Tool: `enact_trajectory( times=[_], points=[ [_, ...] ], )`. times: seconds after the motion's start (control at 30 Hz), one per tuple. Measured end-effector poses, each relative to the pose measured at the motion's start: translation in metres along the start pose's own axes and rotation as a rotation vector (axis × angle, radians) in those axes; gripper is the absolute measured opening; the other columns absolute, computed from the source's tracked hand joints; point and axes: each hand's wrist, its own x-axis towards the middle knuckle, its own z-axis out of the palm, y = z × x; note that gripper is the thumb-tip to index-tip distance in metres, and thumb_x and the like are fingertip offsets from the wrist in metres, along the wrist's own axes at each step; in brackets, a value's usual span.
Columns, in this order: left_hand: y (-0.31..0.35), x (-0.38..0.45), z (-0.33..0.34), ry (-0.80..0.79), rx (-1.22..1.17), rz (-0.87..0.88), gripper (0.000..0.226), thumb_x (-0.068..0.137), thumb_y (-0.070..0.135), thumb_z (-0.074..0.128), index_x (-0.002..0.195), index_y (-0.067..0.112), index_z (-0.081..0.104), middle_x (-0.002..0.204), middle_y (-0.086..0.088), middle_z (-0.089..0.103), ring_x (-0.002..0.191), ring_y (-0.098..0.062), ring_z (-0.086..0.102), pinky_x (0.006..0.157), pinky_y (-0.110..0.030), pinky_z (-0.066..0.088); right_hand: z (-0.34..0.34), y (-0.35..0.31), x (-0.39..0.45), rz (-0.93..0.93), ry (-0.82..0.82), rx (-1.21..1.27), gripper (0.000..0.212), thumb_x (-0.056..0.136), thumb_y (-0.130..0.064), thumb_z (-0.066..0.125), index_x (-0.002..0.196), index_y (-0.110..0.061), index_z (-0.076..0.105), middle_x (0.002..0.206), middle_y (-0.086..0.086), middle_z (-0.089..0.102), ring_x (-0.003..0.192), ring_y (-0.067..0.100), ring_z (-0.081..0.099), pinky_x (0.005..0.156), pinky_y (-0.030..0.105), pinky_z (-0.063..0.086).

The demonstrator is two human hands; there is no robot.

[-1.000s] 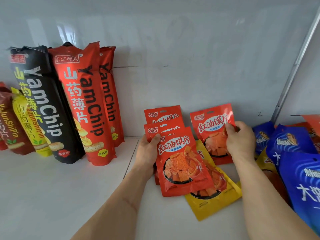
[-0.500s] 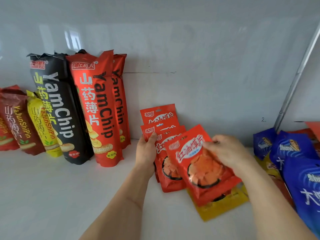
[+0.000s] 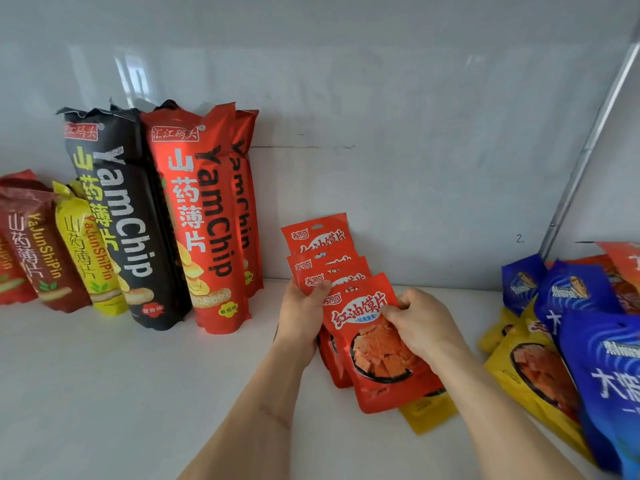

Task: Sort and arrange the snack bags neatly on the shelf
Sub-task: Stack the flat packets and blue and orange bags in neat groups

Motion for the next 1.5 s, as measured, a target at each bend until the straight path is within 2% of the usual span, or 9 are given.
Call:
enact_trajectory(
  times=[0.1,0.23,0.37,0.47,0.67,0.93,1.13,1.37,1.5],
  points=[
    [0.006,0.002,0.000,0.026,0.047,-0.010,0.029,0.094,0.027,0.068,0.121,0.021,0.060,0.102,-0.002,0.078,0.088,-0.026,0.076,0.086,-0.053,0.059,0.001,-0.002,-0.005,-0.051,0.039,-0.010,0.025,0.095,-0.046,0.055,0.096,-0.021,0.057,0.096,-0.004,0.064,0.087,0.018,0.060,0.070,0.030,0.044],
    [0.034,0.006,-0.006,-0.059,0.104,-0.045,0.026,0.094,0.023,0.068,0.118,0.017,0.062,0.101,-0.006,0.078,0.088,-0.029,0.076,0.085,-0.052,0.059,0.003,-0.010,-0.013,-0.147,0.007,0.208,0.042,0.091,-0.057,0.056,0.122,-0.029,0.054,0.113,-0.012,0.062,0.106,0.013,0.061,0.090,0.033,0.050],
    [0.058,0.008,-0.023,-0.117,0.197,-0.066,0.026,0.094,0.017,0.068,0.119,0.014,0.063,0.102,-0.010,0.077,0.091,-0.032,0.075,0.088,-0.054,0.058,0.013,-0.029,-0.026,-0.141,-0.064,0.377,0.042,0.090,-0.050,0.063,0.127,-0.032,0.053,0.115,-0.015,0.065,0.108,0.010,0.062,0.094,0.031,0.048],
    [0.057,0.008,-0.044,-0.096,0.248,-0.111,0.027,0.093,0.016,0.069,0.120,0.014,0.063,0.104,-0.011,0.077,0.093,-0.034,0.074,0.089,-0.055,0.057,0.031,-0.039,-0.037,-0.158,-0.106,0.345,0.038,0.093,-0.043,0.061,0.127,-0.029,0.052,0.112,-0.013,0.063,0.107,0.010,0.061,0.087,0.023,0.042],
    [0.032,0.006,-0.073,0.017,0.362,-0.126,0.023,0.093,0.021,0.069,0.116,0.021,0.065,0.106,-0.006,0.076,0.091,-0.028,0.075,0.089,-0.051,0.058,0.075,-0.049,-0.054,-0.082,-0.080,0.257,0.047,0.096,-0.039,0.057,0.137,-0.023,0.043,0.129,-0.004,0.061,0.118,0.020,0.060,0.095,0.031,0.046],
    [0.034,0.013,-0.069,0.077,0.512,-0.048,0.030,0.092,0.026,0.070,0.120,0.022,0.061,0.113,0.001,0.071,0.096,-0.020,0.070,0.086,-0.040,0.058,0.091,-0.048,-0.049,-0.022,0.040,0.321,0.047,0.090,-0.043,0.066,0.129,-0.021,0.051,0.117,-0.005,0.065,0.109,0.020,0.063,0.084,0.027,0.046],
    [0.041,0.016,-0.066,0.050,0.634,0.034,0.034,0.095,0.026,0.066,0.126,0.019,0.054,0.118,0.000,0.066,0.091,-0.016,0.062,0.065,-0.024,0.048,0.092,-0.052,-0.045,0.009,0.092,0.318,0.049,0.086,-0.041,0.072,0.126,-0.019,0.053,0.106,-0.009,0.061,0.106,0.019,0.064,0.079,0.024,0.043],
    [0.049,0.011,-0.050,0.016,1.023,0.174,0.054,0.097,0.024,0.058,0.142,0.007,0.033,0.133,-0.017,0.057,0.120,-0.037,0.057,0.099,-0.043,0.046,0.096,-0.057,-0.040,0.044,0.147,0.324,0.048,0.084,-0.036,0.075,0.124,-0.019,0.056,0.112,-0.006,0.067,0.104,0.017,0.064,0.075,0.023,0.039],
    [0.049,0.000,-0.045,0.066,1.236,0.362,0.071,0.097,0.028,0.057,0.152,0.002,0.021,0.151,-0.019,0.038,0.137,-0.038,0.038,0.111,-0.044,0.035,0.089,-0.057,-0.041,0.034,0.148,0.290,0.057,0.084,-0.038,0.075,0.130,-0.016,0.050,0.115,-0.003,0.067,0.109,0.021,0.064,0.075,0.024,0.039]
  ],
)
